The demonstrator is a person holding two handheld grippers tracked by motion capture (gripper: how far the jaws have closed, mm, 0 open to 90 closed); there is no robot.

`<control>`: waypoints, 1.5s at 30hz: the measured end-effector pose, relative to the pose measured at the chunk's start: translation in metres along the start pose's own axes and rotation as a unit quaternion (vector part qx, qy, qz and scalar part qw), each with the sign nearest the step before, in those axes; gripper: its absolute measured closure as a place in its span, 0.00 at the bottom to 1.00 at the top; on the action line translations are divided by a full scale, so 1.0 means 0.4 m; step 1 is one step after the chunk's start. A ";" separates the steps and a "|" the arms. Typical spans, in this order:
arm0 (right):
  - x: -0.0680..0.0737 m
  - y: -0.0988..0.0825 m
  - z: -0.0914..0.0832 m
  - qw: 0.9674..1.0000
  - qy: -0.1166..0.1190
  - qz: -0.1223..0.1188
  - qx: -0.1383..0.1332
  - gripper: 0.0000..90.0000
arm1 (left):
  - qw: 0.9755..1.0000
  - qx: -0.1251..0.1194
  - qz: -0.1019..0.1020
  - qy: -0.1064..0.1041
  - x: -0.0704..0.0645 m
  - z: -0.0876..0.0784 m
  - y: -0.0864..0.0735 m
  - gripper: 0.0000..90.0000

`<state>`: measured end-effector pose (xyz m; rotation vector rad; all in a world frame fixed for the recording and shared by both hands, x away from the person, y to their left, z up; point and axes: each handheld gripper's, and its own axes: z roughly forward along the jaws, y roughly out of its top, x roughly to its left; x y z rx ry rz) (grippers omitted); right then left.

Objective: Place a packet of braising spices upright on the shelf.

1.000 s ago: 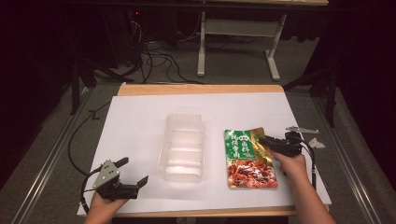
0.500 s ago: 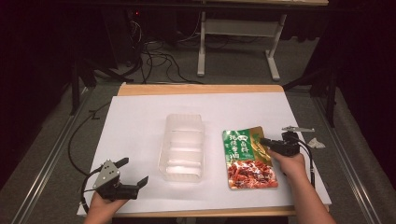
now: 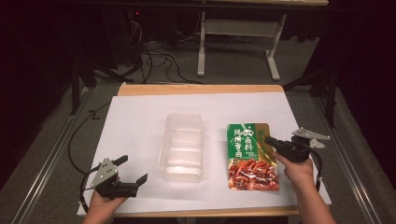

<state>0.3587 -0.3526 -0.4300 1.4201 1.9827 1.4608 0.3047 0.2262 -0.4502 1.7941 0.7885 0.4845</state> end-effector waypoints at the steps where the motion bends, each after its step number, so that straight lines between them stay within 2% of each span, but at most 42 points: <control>1: 0.014 0.004 -0.023 1.000 0.004 -0.003 -0.017 1.00 | 1.000 -0.004 -0.003 -0.002 0.001 -0.001 0.002 0.01; 5: 0.034 0.006 -0.049 0.999 0.007 -0.006 -0.035 1.00 | 1.000 -0.012 -0.007 -0.006 0.001 0.000 0.005 0.01; 12: 0.071 0.014 -0.077 0.998 0.010 -0.018 -0.055 1.00 | 1.000 -0.015 -0.009 0.000 0.003 -0.004 0.005 0.01; 15: 0.095 0.021 -0.088 0.997 0.012 -0.031 -0.063 1.00 | 1.000 -0.018 0.001 0.001 0.000 -0.009 0.010 0.01; 16: 0.102 0.026 -0.091 0.997 0.013 -0.038 -0.067 1.00 | 1.000 -0.016 0.005 0.002 0.000 -0.012 0.012 0.01; 20: 0.136 0.045 -0.105 0.995 0.033 -0.045 -0.086 1.00 | 1.000 -0.019 -0.003 0.002 0.002 -0.014 0.009 0.01; 23: 0.148 0.052 -0.107 0.994 0.035 -0.053 -0.090 1.00 | 1.000 -0.018 0.000 0.000 0.003 -0.012 0.009 0.01; 27: 0.175 0.067 -0.111 0.991 0.042 -0.068 -0.108 1.00 | 1.000 -0.016 0.000 0.000 0.004 -0.014 0.008 0.01; 30: 0.183 0.071 -0.116 0.990 0.041 -0.070 -0.115 1.00 | 1.000 -0.018 -0.001 0.001 0.004 -0.018 0.007 0.01; 33: 0.191 0.079 -0.123 0.987 0.043 -0.077 -0.131 1.00 | 1.000 -0.017 -0.002 0.002 0.005 -0.017 0.007 0.01; 37: 0.203 0.092 -0.136 0.982 0.039 -0.089 -0.160 1.00 | 1.000 -0.013 -0.001 0.001 0.002 -0.015 0.004 0.01; 40: 0.211 0.100 -0.136 0.979 0.032 -0.095 -0.176 1.00 | 1.000 -0.011 0.002 0.001 0.002 -0.015 0.005 0.01; 41: 0.211 0.106 -0.131 0.977 0.023 -0.097 -0.188 1.00 | 1.000 -0.010 0.001 0.001 0.003 -0.014 0.005 0.01; 43: 0.209 0.107 -0.129 0.976 0.016 -0.097 -0.193 1.00 | 1.000 -0.010 0.001 0.002 0.003 -0.013 0.004 0.01; 45: 0.196 0.109 -0.126 0.974 0.005 -0.087 -0.211 1.00 | 1.000 -0.007 0.002 0.002 0.002 -0.013 0.003 0.01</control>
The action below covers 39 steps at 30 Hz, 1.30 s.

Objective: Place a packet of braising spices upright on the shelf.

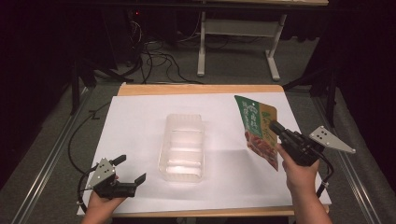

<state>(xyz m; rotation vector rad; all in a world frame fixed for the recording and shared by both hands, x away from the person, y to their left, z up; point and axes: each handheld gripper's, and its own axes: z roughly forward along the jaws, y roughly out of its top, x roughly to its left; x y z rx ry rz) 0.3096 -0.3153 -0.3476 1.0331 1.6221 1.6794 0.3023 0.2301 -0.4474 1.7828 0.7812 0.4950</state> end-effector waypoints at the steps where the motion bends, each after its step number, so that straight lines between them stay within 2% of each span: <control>1: 0.000 0.000 0.000 1.000 0.000 0.000 0.000 1.00 | 1.000 0.001 0.000 -0.001 0.000 0.000 -0.001 0.01; 5: -0.013 -0.009 0.004 1.000 -0.015 0.004 -0.007 1.00 | 1.000 0.001 -0.001 0.000 0.001 -0.002 -0.002 0.01; 9: -0.017 -0.019 0.006 1.000 -0.014 0.004 0.000 1.00 | 1.000 0.001 0.001 0.002 0.000 -0.003 -0.002 0.01; 18: -0.022 -0.023 -0.013 1.000 -0.019 0.000 -0.003 1.00 | 1.000 -0.001 0.000 0.000 0.001 -0.004 -0.001 0.01; 30: -0.034 -0.041 -0.087 0.999 -0.039 -0.013 0.011 1.00 | 1.000 0.004 0.001 -0.002 -0.001 -0.001 -0.002 0.01; 39: -0.044 -0.071 -0.145 0.998 -0.047 -0.012 0.030 1.00 | 1.000 0.003 -0.002 -0.006 -0.002 -0.002 -0.002 0.01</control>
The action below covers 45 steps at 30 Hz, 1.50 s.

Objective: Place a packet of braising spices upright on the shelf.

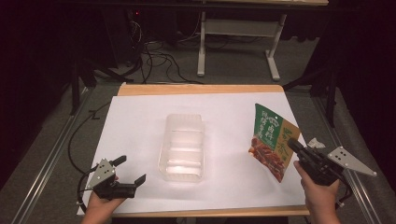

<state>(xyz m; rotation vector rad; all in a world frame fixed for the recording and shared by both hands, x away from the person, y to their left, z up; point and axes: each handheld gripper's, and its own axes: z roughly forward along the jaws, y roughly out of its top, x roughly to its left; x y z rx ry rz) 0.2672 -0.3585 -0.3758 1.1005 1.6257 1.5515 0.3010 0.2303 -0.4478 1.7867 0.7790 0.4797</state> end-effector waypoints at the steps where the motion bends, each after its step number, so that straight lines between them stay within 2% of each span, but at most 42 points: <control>1: 0.000 -0.003 -0.005 1.000 -0.001 0.000 0.003 1.00 | 1.000 0.000 -0.001 0.000 -0.001 0.001 0.000 0.01; 7: -0.001 -0.023 -0.034 1.000 -0.006 0.001 0.010 0.99 | 1.000 0.007 0.001 -0.005 -0.005 0.009 -0.003 0.01; 14: -0.014 -0.038 -0.044 1.000 -0.015 0.008 0.020 0.95 | 1.000 0.009 0.002 -0.006 -0.006 0.010 -0.002 0.01; 21: -0.022 -0.060 -0.012 0.998 -0.015 0.007 0.059 0.82 | 1.000 0.010 0.009 -0.011 -0.007 0.011 -0.001 0.01; 23: -0.025 -0.067 -0.002 0.998 -0.014 0.009 0.067 0.79 | 1.000 0.009 0.005 -0.011 -0.005 0.010 -0.002 0.01; 26: -0.029 -0.076 0.002 0.997 -0.009 0.011 0.072 0.79 | 1.000 0.006 0.003 -0.011 -0.005 0.010 0.000 0.01; 28: -0.031 -0.081 0.007 0.996 -0.011 0.004 0.085 0.79 | 1.000 0.007 0.012 -0.017 -0.006 0.013 0.003 0.01; 30: -0.035 -0.086 0.015 0.995 -0.017 0.006 0.101 0.78 | 1.000 0.008 0.012 -0.018 -0.005 0.016 0.002 0.01; 33: -0.039 -0.092 0.021 0.993 -0.033 0.013 0.110 0.78 | 1.000 0.007 0.009 -0.020 -0.003 0.015 0.000 0.01; 35: -0.040 -0.092 0.024 0.993 -0.036 0.013 0.112 0.78 | 1.000 0.003 0.009 -0.024 -0.003 0.016 0.001 0.01; 37: -0.043 -0.092 0.029 0.993 -0.027 0.013 0.111 0.80 | 1.000 0.003 0.009 -0.023 0.000 0.017 0.001 0.01; 40: -0.047 -0.094 0.031 0.994 -0.023 0.024 0.108 0.84 | 1.000 -0.001 0.003 -0.023 0.003 0.013 0.001 0.01; 45: -0.046 -0.091 0.032 0.993 -0.007 0.017 0.116 0.97 | 1.000 0.001 0.000 -0.025 0.006 0.015 0.000 0.01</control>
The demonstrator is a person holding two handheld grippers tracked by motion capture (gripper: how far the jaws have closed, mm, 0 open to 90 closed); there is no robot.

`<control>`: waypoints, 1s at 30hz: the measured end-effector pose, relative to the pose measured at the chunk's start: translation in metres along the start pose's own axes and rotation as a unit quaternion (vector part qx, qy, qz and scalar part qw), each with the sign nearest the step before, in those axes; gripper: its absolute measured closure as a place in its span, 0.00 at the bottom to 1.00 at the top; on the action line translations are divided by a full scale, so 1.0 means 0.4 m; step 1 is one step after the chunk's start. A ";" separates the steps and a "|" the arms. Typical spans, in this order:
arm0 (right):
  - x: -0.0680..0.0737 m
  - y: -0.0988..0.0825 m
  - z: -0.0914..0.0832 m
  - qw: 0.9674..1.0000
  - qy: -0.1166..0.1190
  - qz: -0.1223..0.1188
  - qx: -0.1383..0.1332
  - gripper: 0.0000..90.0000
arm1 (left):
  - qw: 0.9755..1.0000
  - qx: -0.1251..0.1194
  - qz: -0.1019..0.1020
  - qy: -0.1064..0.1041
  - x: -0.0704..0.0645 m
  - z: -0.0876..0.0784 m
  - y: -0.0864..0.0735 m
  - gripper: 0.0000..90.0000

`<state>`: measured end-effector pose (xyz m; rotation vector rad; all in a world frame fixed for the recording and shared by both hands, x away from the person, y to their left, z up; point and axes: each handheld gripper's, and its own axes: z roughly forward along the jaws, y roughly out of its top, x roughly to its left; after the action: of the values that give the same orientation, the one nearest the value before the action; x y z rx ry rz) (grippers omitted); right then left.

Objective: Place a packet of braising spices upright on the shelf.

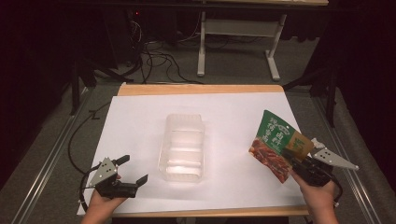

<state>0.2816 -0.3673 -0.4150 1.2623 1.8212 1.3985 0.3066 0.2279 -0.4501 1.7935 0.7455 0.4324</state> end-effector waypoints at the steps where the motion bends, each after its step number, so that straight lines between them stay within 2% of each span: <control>1: 0.002 0.001 -0.001 1.000 0.002 -0.001 0.000 1.00 | 1.000 -0.001 -0.002 -0.002 0.000 0.000 0.000 0.01; 4: 0.017 0.013 0.001 1.000 0.007 -0.011 -0.001 1.00 | 1.000 0.005 0.002 -0.003 -0.001 0.004 -0.002 0.01; 7: 0.023 0.018 0.003 1.000 0.013 -0.007 -0.007 1.00 | 1.000 0.001 -0.004 -0.004 -0.004 0.004 -0.001 0.01; 11: 0.036 0.036 0.009 0.999 0.024 -0.013 -0.018 1.00 | 1.000 0.003 -0.003 0.000 -0.005 0.004 -0.002 0.01; 15: 0.049 0.060 0.017 0.999 0.039 -0.014 -0.027 1.00 | 1.000 -0.005 -0.012 0.004 -0.002 0.002 -0.001 0.01; 20: 0.078 0.096 0.038 0.997 0.054 -0.030 -0.036 1.00 | 1.000 -0.003 -0.004 0.007 -0.004 -0.002 0.000 0.01; 23: 0.099 0.114 0.059 0.997 0.066 -0.029 -0.037 1.00 | 1.000 -0.008 -0.013 0.009 0.000 -0.007 -0.001 0.01; 27: 0.130 0.137 0.088 0.995 0.079 -0.034 -0.046 1.00 | 1.000 -0.006 -0.006 0.008 0.004 -0.007 0.001 0.01; 30: 0.151 0.150 0.111 0.994 0.092 -0.030 -0.048 1.00 | 1.000 -0.011 -0.012 0.007 0.006 -0.009 -0.001 0.01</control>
<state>0.3136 -0.2914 -0.3658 1.0524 1.8694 1.5933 0.3062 0.2323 -0.4495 1.7608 0.7701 0.4363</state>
